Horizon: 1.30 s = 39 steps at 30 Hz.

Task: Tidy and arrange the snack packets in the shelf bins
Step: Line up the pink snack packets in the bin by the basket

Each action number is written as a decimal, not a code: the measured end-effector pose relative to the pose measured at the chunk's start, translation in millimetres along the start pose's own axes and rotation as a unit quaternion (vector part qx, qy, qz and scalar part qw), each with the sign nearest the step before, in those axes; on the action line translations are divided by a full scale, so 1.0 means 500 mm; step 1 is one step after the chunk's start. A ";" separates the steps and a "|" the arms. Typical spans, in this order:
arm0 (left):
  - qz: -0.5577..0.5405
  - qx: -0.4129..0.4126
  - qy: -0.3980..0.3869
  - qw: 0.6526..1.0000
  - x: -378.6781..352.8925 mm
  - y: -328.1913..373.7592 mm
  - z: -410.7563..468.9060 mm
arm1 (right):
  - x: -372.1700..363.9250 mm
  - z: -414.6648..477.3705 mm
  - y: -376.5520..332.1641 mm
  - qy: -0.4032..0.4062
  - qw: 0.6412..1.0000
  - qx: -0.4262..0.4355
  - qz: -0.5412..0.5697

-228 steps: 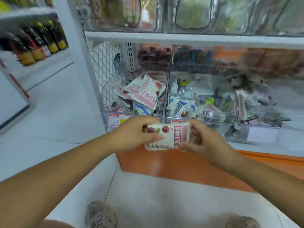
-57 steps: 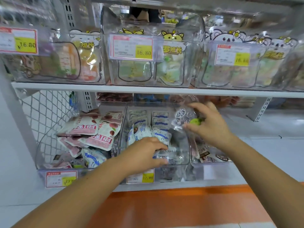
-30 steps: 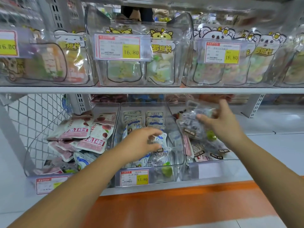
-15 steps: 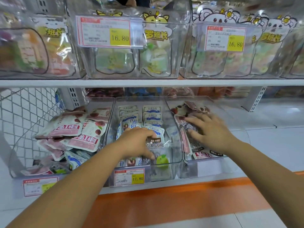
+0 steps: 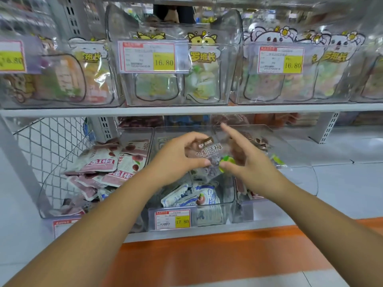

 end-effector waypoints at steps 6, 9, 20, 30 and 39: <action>0.263 -0.072 -0.044 0.961 0.038 -0.035 -0.023 | 0.144 0.033 0.072 0.189 0.973 -0.057 -0.121; 0.333 -0.089 -0.029 0.938 0.078 -0.061 -0.038 | 0.163 0.043 0.145 0.162 0.958 -0.102 -0.212; 0.395 -0.031 -0.075 0.915 0.170 -0.165 -0.101 | -0.018 0.073 -0.008 0.011 0.943 0.086 -0.322; 0.390 -0.041 -0.061 0.918 0.168 -0.177 -0.119 | -0.348 0.142 0.143 -0.362 0.820 -0.030 -0.442; 0.365 -0.043 -0.057 0.928 0.174 -0.182 -0.123 | -0.272 0.138 0.125 -0.346 0.766 0.025 -0.542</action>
Point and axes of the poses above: each hand's wrist, its own z-axis towards the middle knuckle, its own x-axis out of the back of the hand, y = z × x, the point moved 7 cm from there along z, towards the middle knuckle, and after that the axes turned 11 degrees about y, right-handed, at the moved point
